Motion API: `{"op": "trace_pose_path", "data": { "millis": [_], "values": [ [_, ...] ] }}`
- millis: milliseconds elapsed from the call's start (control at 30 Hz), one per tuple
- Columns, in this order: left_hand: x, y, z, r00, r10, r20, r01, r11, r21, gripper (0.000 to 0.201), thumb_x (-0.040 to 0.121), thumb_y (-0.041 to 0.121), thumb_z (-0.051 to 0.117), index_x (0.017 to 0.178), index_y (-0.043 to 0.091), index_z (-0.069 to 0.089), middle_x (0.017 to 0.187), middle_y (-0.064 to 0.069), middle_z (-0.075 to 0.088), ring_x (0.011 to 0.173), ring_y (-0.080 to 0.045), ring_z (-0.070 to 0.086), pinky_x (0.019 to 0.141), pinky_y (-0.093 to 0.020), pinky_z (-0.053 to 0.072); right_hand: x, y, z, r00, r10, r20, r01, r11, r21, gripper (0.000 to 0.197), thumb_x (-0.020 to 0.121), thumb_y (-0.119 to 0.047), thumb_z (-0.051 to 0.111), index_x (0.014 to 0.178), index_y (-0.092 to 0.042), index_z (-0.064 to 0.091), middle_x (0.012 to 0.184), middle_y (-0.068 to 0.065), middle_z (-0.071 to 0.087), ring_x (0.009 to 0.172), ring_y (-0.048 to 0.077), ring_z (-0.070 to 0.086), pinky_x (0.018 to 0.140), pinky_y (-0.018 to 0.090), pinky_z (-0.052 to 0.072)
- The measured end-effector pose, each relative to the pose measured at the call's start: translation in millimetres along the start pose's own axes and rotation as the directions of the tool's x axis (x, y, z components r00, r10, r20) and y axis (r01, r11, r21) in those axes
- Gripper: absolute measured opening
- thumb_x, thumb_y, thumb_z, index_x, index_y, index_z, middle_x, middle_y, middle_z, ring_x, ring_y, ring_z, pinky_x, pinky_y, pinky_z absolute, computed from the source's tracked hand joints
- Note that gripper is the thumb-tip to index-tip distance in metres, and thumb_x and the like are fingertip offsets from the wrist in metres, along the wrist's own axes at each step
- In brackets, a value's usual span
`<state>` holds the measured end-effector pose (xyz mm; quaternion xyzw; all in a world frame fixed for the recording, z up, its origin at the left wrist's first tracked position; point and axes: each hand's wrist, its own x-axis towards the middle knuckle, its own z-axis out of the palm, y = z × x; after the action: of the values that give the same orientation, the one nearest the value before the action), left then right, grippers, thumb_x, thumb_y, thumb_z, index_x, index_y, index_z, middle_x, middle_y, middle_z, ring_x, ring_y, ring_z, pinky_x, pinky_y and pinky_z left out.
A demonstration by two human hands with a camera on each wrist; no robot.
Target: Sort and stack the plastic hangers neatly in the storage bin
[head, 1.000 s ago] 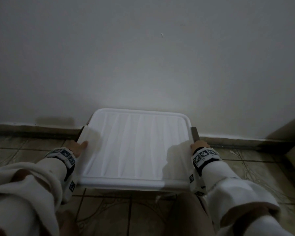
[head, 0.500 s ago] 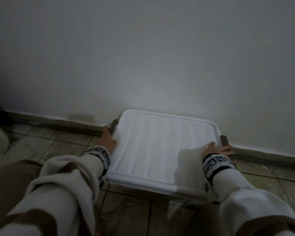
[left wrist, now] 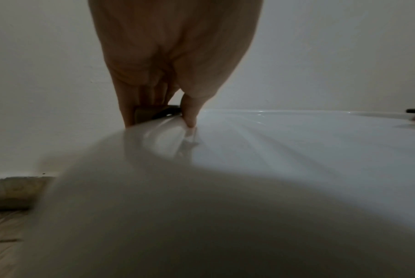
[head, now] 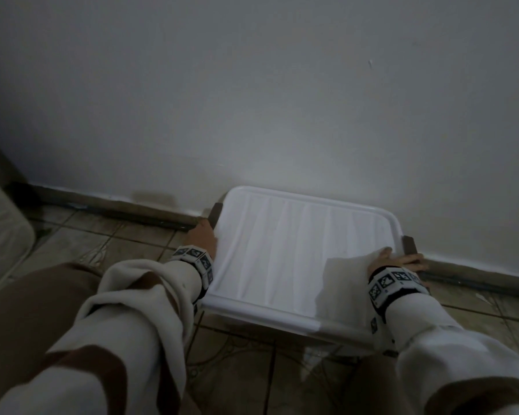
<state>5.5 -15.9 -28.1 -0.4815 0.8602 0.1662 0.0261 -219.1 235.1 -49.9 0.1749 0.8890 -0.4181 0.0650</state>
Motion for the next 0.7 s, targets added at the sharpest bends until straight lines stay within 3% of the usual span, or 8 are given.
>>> {"op": "trace_pose_path", "data": {
  "millis": [133, 167, 267, 367, 400, 500, 600, 700],
  "values": [
    [-7.1, 5.7, 6.7, 0.999, -0.022, 0.027, 0.017, 0.988, 0.154, 0.053, 0.102, 0.016, 0.025, 0.145, -0.005, 0.003, 0.142, -0.027, 0.033, 0.124, -0.037, 0.046, 0.100, -0.043, 0.040, -0.4, 2.2, -3.0, 1.000, 0.010, 0.004, -0.010, 1.000, -0.027, 0.067, 0.099, -0.038, 0.032, 0.148, -0.009, 0.000, 0.156, 0.016, -0.002, 0.140, 0.046, 0.001, 0.115, 0.051, 0.001],
    [-12.3, 9.9, 7.5, 0.997, -0.042, 0.059, 0.031, 0.984, 0.174, 0.056, 0.103, 0.022, 0.024, 0.147, 0.001, -0.004, 0.148, -0.028, 0.021, 0.130, -0.038, 0.037, 0.104, -0.045, 0.035, -1.0, 2.7, -4.1, 1.000, 0.002, 0.005, -0.002, 1.000, -0.018, 0.067, 0.098, -0.038, 0.034, 0.149, -0.010, 0.000, 0.156, 0.015, -0.002, 0.140, 0.044, 0.001, 0.115, 0.050, 0.001],
    [-27.7, 29.8, 10.8, 0.981, -0.015, 0.191, -0.024, 0.980, 0.197, 0.072, 0.095, 0.055, 0.026, 0.149, 0.024, -0.011, 0.153, -0.020, -0.020, 0.143, -0.038, -0.010, 0.113, -0.057, 0.013, 0.3, 4.3, -7.2, 1.000, -0.020, -0.004, 0.020, 1.000, -0.002, 0.068, 0.097, -0.036, 0.039, 0.149, -0.012, 0.003, 0.157, 0.013, -0.002, 0.142, 0.040, 0.000, 0.115, 0.046, 0.000],
    [-46.0, 56.0, 29.4, 0.947, 0.105, 0.304, -0.181, 0.955, 0.234, 0.079, 0.091, 0.063, 0.025, 0.148, 0.025, -0.015, 0.153, -0.010, -0.027, 0.142, -0.029, -0.023, 0.111, -0.062, -0.002, -0.3, 2.8, -19.6, 0.996, -0.074, 0.056, 0.081, 0.988, -0.130, 0.070, 0.096, -0.036, 0.043, 0.149, -0.014, 0.003, 0.157, 0.012, -0.004, 0.143, 0.035, 0.000, 0.116, 0.045, 0.003],
    [-52.6, 61.8, 35.2, 0.938, 0.113, 0.327, -0.194, 0.954, 0.228, 0.076, 0.093, 0.060, 0.024, 0.147, 0.026, -0.016, 0.153, -0.010, -0.027, 0.142, -0.029, -0.022, 0.111, -0.061, -0.002, -1.5, 3.5, -25.1, 0.984, -0.109, 0.142, 0.142, 0.958, -0.249, 0.070, 0.095, -0.037, 0.045, 0.149, -0.017, 0.005, 0.156, 0.013, -0.007, 0.143, 0.034, -0.002, 0.116, 0.047, 0.004],
    [-58.9, 72.2, 40.1, 0.933, 0.092, 0.348, -0.187, 0.950, 0.251, 0.070, 0.097, 0.052, 0.024, 0.148, 0.024, -0.015, 0.154, -0.011, -0.025, 0.143, -0.031, -0.016, 0.113, -0.059, 0.003, -6.7, 4.6, -41.8, 0.908, -0.151, 0.391, 0.370, 0.726, -0.579, 0.069, 0.093, -0.045, 0.045, 0.148, -0.027, 0.009, 0.153, 0.018, -0.016, 0.142, 0.039, -0.010, 0.116, 0.053, 0.009],
    [-58.2, 79.0, 28.5, 0.913, 0.090, 0.397, -0.209, 0.940, 0.269, 0.073, 0.097, 0.048, 0.031, 0.149, 0.021, -0.011, 0.155, -0.010, -0.021, 0.144, -0.033, -0.012, 0.114, -0.056, 0.008, -7.1, 7.5, -59.4, 0.850, -0.138, 0.509, 0.497, 0.530, -0.687, 0.071, 0.090, -0.053, 0.043, 0.147, -0.031, 0.007, 0.151, 0.020, -0.022, 0.141, 0.041, -0.014, 0.115, 0.052, 0.013],
    [-70.8, 90.2, 19.3, 0.852, 0.163, 0.498, -0.337, 0.898, 0.284, 0.071, 0.097, 0.042, 0.035, 0.150, 0.023, -0.009, 0.156, -0.010, -0.018, 0.145, -0.032, -0.009, 0.116, -0.052, 0.008, -10.8, 15.7, -77.2, 0.805, -0.124, 0.580, 0.571, 0.428, -0.701, 0.073, 0.089, -0.054, 0.045, 0.147, -0.035, 0.006, 0.151, 0.019, -0.023, 0.140, 0.043, -0.015, 0.117, 0.049, 0.013]
  ]
}}
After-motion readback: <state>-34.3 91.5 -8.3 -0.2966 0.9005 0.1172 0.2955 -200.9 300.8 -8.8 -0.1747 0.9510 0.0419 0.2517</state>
